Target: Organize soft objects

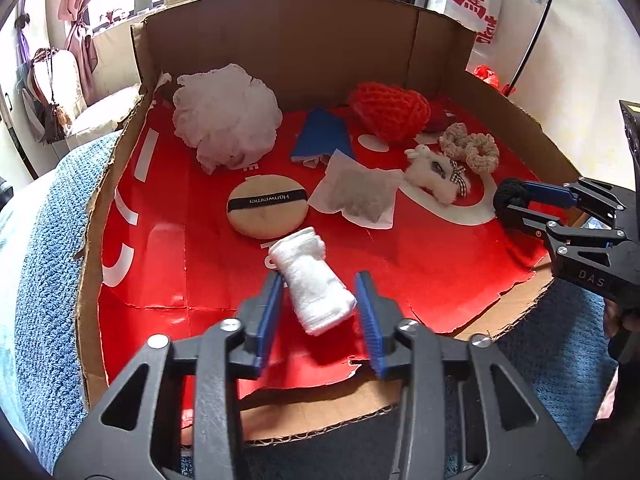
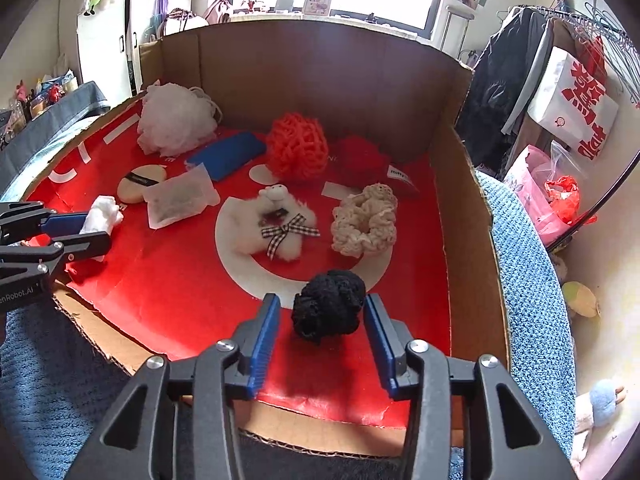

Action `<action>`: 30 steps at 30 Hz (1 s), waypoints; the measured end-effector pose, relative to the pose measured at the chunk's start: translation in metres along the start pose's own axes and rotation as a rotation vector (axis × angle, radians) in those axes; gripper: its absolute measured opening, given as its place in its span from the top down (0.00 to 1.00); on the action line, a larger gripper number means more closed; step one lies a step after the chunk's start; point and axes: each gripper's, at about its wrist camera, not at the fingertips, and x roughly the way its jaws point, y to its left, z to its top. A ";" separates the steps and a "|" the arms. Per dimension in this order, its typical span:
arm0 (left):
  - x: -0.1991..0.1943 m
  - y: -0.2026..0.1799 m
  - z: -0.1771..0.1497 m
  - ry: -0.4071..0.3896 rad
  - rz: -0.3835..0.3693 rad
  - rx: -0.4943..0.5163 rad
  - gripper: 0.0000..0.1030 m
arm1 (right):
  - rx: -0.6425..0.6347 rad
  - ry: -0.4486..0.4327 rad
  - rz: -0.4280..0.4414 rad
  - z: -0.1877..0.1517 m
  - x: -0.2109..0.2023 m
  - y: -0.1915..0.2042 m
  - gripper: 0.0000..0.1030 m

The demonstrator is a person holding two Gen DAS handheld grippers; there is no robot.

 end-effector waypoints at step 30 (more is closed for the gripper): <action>-0.064 -0.025 0.010 -0.403 0.132 -0.064 0.06 | 0.163 -0.335 -0.041 0.000 -0.053 0.006 0.00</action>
